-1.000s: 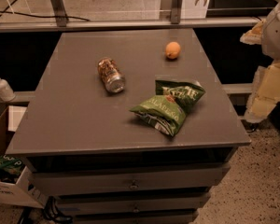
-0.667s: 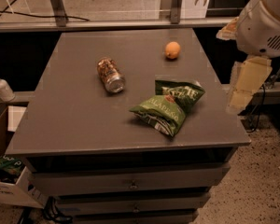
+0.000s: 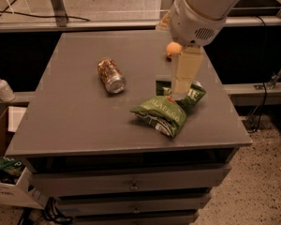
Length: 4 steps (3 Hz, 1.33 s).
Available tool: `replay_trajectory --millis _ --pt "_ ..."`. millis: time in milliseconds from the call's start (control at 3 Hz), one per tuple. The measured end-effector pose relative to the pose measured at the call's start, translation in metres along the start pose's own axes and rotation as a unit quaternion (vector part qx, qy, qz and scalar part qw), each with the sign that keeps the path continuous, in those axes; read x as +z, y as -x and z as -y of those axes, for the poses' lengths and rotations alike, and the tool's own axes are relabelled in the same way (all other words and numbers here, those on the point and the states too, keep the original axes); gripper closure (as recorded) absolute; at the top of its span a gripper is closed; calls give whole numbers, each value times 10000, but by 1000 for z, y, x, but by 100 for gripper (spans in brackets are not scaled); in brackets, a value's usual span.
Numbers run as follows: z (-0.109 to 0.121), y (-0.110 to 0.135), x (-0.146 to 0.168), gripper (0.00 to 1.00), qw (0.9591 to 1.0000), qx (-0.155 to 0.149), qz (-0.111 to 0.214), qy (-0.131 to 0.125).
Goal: Place orange can upright
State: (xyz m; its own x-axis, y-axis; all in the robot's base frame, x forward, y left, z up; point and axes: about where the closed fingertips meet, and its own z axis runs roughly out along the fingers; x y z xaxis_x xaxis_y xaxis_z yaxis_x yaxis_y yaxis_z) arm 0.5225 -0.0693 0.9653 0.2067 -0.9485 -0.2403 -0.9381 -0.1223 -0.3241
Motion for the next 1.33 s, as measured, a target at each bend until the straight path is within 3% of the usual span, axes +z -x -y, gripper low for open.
replay_trajectory --millis 333,667,1000,1333 --pt "19 48 29 0 9994 -316 113 84" --pt "19 48 29 0 9994 -315 113 84" --pt "20 49 33 0 9997 -85 205 -55" --pt "38 60 51 0 9988 343 146 -329"
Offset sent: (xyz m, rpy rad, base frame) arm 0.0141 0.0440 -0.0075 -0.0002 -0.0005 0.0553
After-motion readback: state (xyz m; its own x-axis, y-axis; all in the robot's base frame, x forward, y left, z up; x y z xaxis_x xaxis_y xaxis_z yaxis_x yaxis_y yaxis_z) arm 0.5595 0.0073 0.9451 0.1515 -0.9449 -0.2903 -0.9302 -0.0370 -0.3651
